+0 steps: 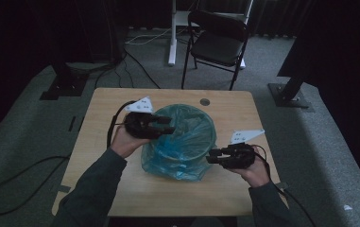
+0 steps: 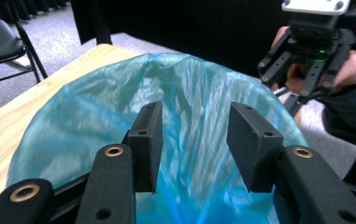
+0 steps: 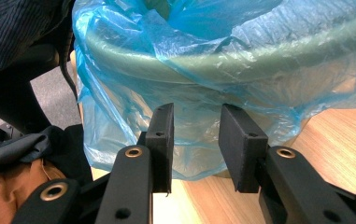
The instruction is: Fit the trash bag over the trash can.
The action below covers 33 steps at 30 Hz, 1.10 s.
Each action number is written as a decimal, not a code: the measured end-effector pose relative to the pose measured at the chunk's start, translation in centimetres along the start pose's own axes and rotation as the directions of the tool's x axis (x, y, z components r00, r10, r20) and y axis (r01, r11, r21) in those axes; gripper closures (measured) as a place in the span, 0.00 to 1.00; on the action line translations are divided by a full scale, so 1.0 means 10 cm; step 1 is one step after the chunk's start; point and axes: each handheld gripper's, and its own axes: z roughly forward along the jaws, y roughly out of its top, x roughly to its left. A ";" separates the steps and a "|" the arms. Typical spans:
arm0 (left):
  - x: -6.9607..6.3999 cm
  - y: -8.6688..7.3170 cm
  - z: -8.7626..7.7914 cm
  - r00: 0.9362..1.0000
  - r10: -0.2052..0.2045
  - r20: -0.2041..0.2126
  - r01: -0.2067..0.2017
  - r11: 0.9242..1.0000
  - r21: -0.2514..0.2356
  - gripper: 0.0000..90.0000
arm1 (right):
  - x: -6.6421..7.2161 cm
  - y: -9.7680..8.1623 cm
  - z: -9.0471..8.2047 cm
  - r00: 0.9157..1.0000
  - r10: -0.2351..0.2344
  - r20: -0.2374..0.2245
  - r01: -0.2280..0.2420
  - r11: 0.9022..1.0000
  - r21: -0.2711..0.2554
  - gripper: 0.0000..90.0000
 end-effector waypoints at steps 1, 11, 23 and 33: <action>0.00 0.00 0.00 1.000 0.000 0.000 0.000 1.000 0.000 0.62 | 0.00 0.00 0.00 1.000 0.000 0.000 0.000 1.000 0.000 0.72; -0.04 0.38 0.58 0.994 0.110 0.008 -0.110 0.975 0.194 0.62 | 0.00 -0.01 0.00 1.000 0.001 -0.005 -0.001 1.000 -0.003 0.72; -0.06 0.31 1.27 0.969 0.242 -0.057 -0.168 0.808 0.565 0.62 | 0.00 -0.03 -0.04 1.000 0.007 -0.002 -0.007 1.000 -0.014 0.72; -0.09 0.34 1.23 0.964 0.255 -0.081 -0.176 0.832 0.526 0.62 | 0.02 -0.03 -0.05 1.000 0.000 -0.001 0.000 1.000 -0.015 0.71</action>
